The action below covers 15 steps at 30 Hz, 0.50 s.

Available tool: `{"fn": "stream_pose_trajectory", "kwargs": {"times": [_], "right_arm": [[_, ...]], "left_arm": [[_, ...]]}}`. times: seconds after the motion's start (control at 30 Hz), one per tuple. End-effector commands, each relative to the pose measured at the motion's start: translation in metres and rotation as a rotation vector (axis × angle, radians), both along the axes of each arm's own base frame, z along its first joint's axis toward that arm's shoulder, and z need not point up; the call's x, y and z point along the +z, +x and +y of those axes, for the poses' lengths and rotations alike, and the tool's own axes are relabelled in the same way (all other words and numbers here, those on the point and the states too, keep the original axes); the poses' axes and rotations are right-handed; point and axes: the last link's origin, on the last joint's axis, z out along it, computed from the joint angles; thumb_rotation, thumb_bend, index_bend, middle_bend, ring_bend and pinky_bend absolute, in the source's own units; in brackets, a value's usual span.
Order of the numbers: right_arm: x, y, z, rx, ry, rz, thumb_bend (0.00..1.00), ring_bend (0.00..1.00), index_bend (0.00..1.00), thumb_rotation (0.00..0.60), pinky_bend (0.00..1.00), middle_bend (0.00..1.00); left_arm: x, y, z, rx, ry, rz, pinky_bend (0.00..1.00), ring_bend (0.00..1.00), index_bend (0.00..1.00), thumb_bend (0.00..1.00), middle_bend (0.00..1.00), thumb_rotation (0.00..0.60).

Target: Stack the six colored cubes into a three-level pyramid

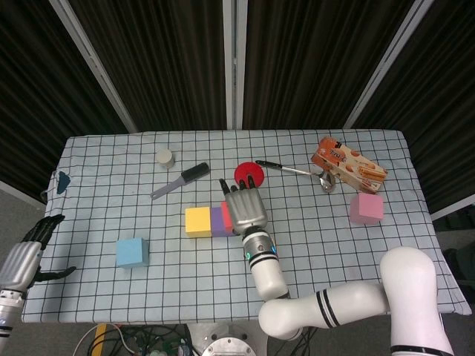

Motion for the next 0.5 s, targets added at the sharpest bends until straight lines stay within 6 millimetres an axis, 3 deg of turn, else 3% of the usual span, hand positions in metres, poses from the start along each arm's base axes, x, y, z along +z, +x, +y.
{"fn": "stream_pose_trajectory", "kwargs": {"times": [0.03, 0.27, 0.4, 0.5], "right_arm": [[0.012, -0.003, 0.003, 0.005, 0.0, -0.075, 0.02, 0.07, 0.0, 0.6, 0.0, 0.24], [0.04, -0.024, -0.001, 0.023, 0.088, -0.388, 0.0, 0.0, 0.0, 0.6, 0.0, 0.07], [0.05, -0.051, -0.015, 0.108, 0.11, -0.447, 0.0, 0.0, 0.0, 0.6, 0.0, 0.04], [0.048, -0.076, -0.02, 0.122, 0.159, -0.479, 0.0, 0.0, 0.0, 0.6, 0.0, 0.03]], "left_arm": [[0.0, 0.001, 0.0, -0.001, 0.001, -0.001, 0.14, 0.0, 0.08, 0.06, 0.06, 0.6], [-0.005, 0.0, 0.0, 0.005, -0.015, 0.003, 0.14, 0.0, 0.08, 0.06, 0.06, 0.6], [-0.009, 0.004, 0.001, 0.007, -0.034, -0.039, 0.14, 0.0, 0.08, 0.06, 0.06, 0.6], [-0.011, 0.005, 0.002, 0.004, -0.043, -0.031, 0.14, 0.0, 0.08, 0.06, 0.06, 0.6]]}}
